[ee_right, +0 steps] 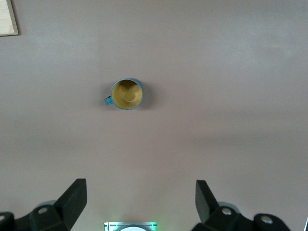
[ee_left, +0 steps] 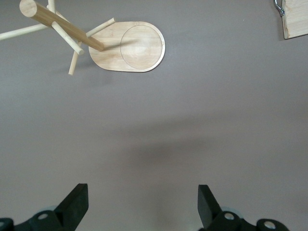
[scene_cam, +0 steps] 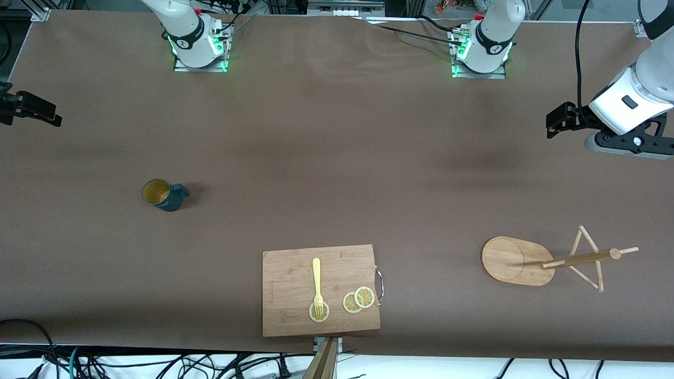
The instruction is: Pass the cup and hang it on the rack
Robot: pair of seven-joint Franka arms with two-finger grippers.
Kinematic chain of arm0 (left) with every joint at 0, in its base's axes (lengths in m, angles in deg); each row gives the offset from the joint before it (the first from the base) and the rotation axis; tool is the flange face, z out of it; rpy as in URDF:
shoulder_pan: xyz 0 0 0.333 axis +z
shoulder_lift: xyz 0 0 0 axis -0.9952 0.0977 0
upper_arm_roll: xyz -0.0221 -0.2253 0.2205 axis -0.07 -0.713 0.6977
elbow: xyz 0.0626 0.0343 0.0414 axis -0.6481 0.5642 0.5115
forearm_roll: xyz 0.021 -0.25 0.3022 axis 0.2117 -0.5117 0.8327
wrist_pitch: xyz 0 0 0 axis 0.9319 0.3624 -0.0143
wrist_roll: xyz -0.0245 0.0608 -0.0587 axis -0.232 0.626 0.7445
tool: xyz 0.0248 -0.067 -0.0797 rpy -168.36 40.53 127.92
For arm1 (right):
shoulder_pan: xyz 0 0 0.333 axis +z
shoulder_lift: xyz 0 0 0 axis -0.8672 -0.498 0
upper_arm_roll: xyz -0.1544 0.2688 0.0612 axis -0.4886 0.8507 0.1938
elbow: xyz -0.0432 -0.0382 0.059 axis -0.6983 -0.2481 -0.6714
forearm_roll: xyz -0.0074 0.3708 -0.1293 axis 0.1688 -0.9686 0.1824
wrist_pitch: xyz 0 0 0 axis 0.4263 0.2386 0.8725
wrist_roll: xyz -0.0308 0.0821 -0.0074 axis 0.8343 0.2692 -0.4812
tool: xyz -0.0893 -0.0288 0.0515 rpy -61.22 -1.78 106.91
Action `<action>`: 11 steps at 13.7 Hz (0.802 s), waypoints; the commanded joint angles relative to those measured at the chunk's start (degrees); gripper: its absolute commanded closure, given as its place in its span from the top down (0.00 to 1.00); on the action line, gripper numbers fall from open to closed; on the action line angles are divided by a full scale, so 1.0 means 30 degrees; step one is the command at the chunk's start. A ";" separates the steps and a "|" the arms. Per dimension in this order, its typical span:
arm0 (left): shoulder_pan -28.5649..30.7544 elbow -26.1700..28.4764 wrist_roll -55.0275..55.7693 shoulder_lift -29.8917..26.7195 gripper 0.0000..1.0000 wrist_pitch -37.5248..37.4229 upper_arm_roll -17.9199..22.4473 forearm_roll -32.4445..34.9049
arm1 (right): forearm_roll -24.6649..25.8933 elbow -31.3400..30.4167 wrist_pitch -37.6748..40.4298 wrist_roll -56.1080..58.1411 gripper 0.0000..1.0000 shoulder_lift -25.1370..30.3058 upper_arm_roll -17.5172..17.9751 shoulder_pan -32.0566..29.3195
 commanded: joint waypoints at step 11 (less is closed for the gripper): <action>0.0046 -0.0212 0.0008 -0.0059 1.00 -0.0303 0.0024 -0.0456 | -0.0270 0.0444 -0.0138 0.0202 1.00 -0.0392 -0.0042 -0.0149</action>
